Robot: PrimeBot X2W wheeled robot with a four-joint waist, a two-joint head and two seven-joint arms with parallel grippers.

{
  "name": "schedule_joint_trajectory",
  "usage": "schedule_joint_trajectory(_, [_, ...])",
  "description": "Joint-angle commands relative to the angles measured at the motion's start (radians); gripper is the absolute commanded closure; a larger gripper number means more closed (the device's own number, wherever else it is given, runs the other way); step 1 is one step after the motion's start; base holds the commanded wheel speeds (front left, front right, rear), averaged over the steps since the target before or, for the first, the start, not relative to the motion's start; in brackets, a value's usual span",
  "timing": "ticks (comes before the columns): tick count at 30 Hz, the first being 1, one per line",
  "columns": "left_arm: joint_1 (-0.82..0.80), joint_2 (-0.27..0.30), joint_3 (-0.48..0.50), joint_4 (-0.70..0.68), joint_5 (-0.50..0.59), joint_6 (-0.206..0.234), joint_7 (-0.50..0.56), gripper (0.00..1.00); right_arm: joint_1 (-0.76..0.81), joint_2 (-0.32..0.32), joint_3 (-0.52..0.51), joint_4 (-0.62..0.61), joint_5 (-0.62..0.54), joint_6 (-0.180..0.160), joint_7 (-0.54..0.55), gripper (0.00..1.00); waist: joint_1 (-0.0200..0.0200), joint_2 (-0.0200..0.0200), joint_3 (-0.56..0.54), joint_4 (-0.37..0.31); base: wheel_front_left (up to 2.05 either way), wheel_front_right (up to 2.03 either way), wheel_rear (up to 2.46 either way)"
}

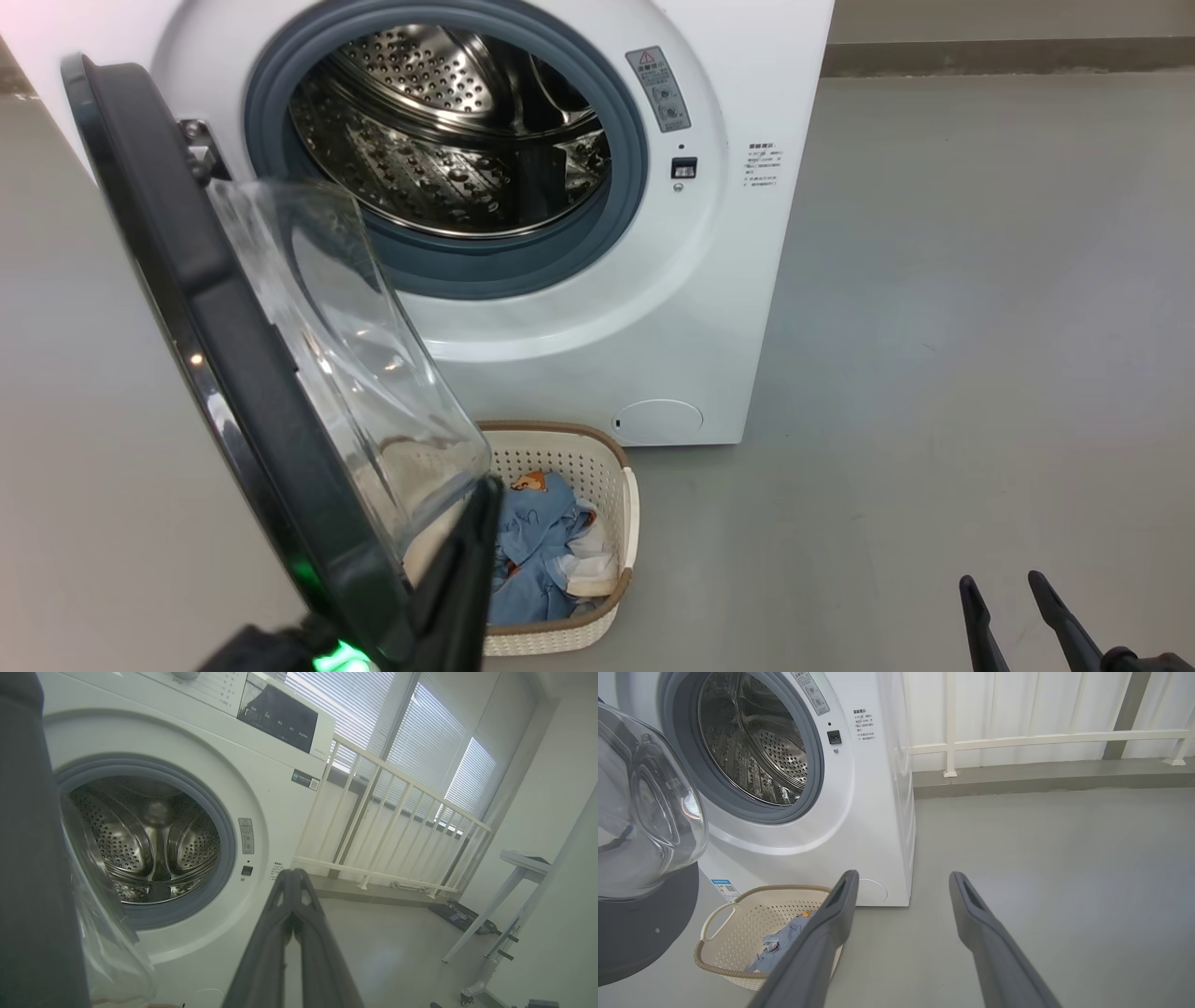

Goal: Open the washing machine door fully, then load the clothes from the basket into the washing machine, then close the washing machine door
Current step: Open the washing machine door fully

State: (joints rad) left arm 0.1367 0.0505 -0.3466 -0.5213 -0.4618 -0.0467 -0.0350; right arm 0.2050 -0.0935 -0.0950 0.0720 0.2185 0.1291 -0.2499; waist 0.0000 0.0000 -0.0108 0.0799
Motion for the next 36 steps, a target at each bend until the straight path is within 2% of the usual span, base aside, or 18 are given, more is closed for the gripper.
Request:
schedule_joint_trajectory(1, [-0.009,0.001,0.016,-0.006,-0.01,0.008,0.013,1.0,-0.014,-0.014,0.026,-0.02,-0.002,0.002,-0.012,0.0,0.0,0.0,0.001,0.0,0.0,0.0,0.0])
schedule_joint_trajectory(6, [0.022,0.002,-0.001,0.073,-0.01,0.036,0.037,1.0,-0.008,-0.012,0.021,-0.021,-0.002,0.002,-0.012,0.0,0.0,0.0,0.005,0.004,0.0,0.0,0.0])
schedule_joint_trajectory(15, [0.016,0.01,0.049,0.157,0.045,0.114,0.011,1.0,-0.002,-0.004,0.011,-0.02,-0.004,0.002,-0.012,0.0,0.0,0.0,0.013,0.023,0.0,0.0,0.0])
schedule_joint_trajectory(25, [-0.006,0.013,0.066,0.186,0.066,0.149,-0.001,1.0,-0.005,0.008,0.012,-0.019,-0.008,0.002,-0.012,0.0,0.0,0.0,0.032,0.078,0.0,0.0,0.0])
schedule_joint_trajectory(36, [-0.023,0.016,0.096,0.212,0.063,0.185,-0.007,1.0,-0.012,0.012,0.008,-0.013,-0.013,0.002,-0.012,0.0,0.0,0.0,0.044,0.171,0.0,0.0,0.0])
